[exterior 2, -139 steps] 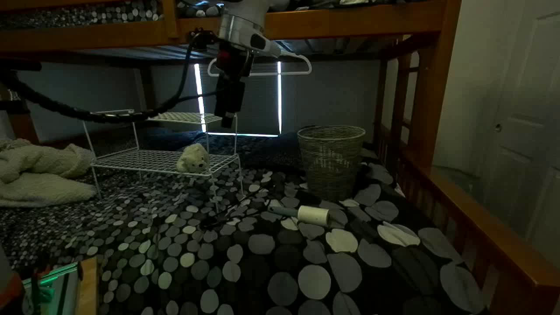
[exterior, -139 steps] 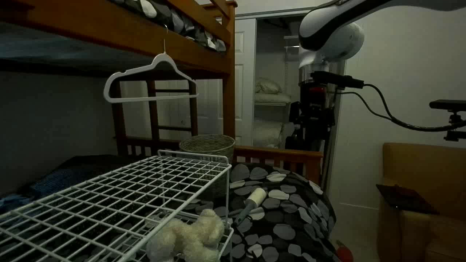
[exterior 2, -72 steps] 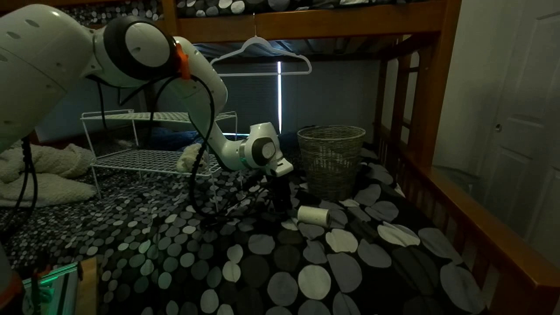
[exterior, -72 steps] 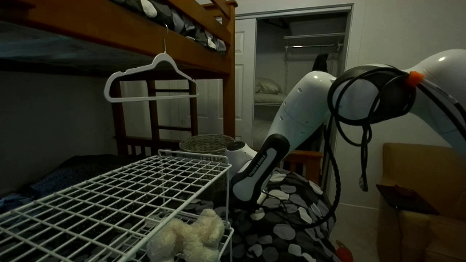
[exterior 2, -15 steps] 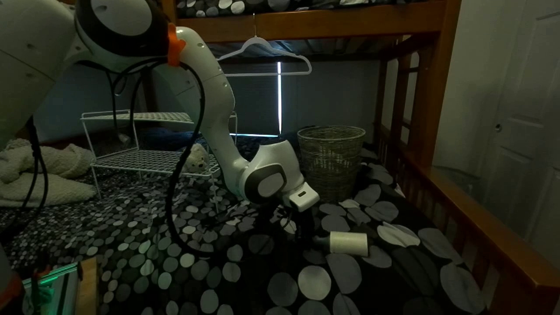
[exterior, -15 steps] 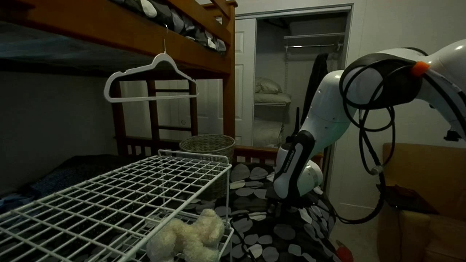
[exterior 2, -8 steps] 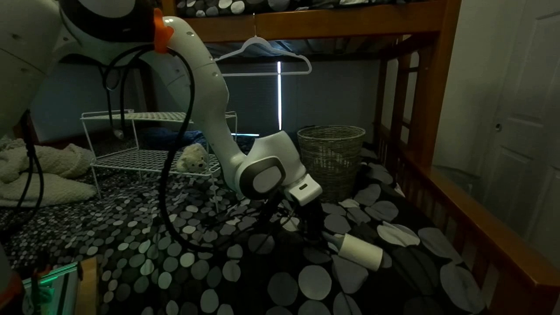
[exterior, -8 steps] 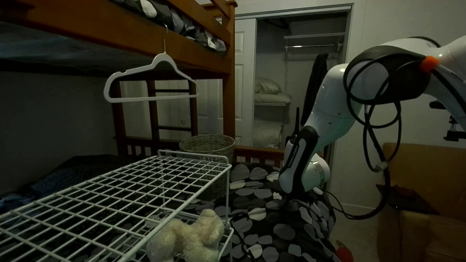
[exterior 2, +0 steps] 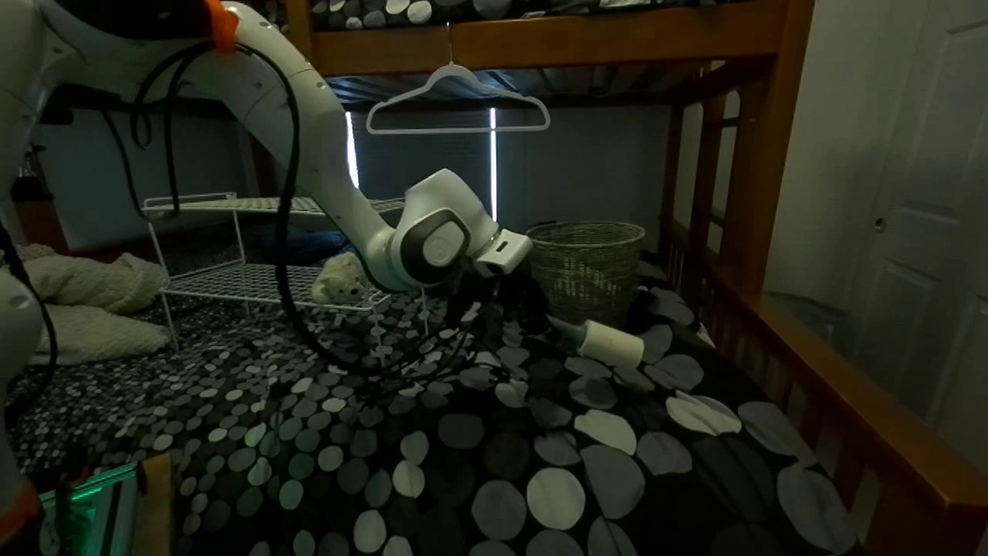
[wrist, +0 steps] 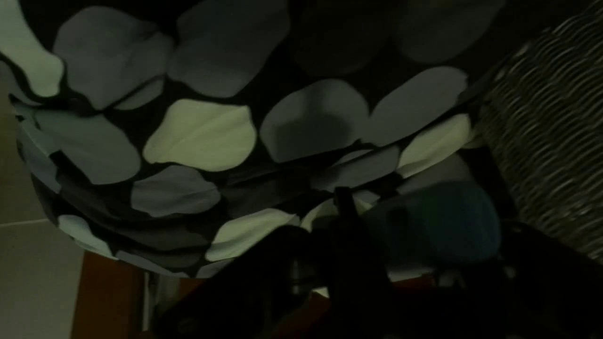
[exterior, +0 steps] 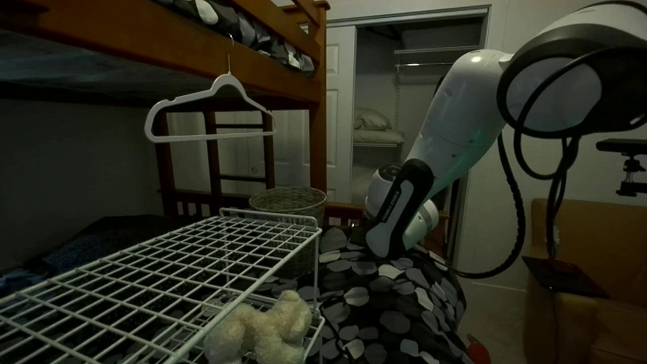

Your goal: Use the comb brush to brush the blanket

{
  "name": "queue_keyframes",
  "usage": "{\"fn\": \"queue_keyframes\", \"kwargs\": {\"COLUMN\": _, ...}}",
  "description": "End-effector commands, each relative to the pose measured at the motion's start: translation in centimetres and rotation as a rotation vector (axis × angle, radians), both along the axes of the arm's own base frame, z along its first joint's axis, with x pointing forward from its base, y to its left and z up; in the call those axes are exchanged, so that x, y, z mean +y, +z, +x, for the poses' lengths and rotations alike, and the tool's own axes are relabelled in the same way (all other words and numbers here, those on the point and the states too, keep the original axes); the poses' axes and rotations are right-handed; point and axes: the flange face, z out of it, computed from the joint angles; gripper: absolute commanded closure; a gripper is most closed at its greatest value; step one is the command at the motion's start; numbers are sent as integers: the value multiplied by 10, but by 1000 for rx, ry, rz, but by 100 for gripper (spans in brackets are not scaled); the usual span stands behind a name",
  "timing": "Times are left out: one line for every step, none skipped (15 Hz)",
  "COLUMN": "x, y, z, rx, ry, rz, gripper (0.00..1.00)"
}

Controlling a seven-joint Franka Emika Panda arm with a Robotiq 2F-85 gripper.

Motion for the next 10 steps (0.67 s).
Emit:
{"fn": "queue_keyframes", "kwargs": {"x": 42, "y": -3, "z": 1, "rx": 1, "ry": 113, "rz": -37, "gripper": 95}}
{"fn": "queue_keyframes", "kwargs": {"x": 52, "y": -6, "z": 2, "rx": 8, "ry": 135, "rz": -39, "gripper": 95}}
{"fn": "queue_keyframes", "kwargs": {"x": 59, "y": -15, "z": 4, "rx": 25, "ry": 156, "rz": -38, "gripper": 95}}
{"fn": "queue_keyframes", "kwargs": {"x": 64, "y": -24, "z": 5, "rx": 46, "ry": 177, "rz": -39, "gripper": 95}}
{"fn": "queue_keyframes", "kwargs": {"x": 67, "y": -34, "z": 6, "rx": 58, "ry": 191, "rz": -43, "gripper": 95}}
{"fn": "queue_keyframes", "kwargs": {"x": 68, "y": -48, "z": 6, "rx": 84, "ry": 200, "rz": -33, "gripper": 95}}
{"fn": "queue_keyframes", "kwargs": {"x": 70, "y": -60, "z": 6, "rx": 104, "ry": 213, "rz": -30, "gripper": 95}}
{"fn": "queue_keyframes", "kwargs": {"x": 75, "y": -72, "z": 5, "rx": 123, "ry": 237, "rz": -1, "gripper": 95}}
{"fn": "queue_keyframes", "kwargs": {"x": 75, "y": -86, "z": 5, "rx": 152, "ry": 245, "rz": -3, "gripper": 95}}
{"fn": "queue_keyframes", "kwargs": {"x": 75, "y": -98, "z": 5, "rx": 179, "ry": 253, "rz": 4, "gripper": 95}}
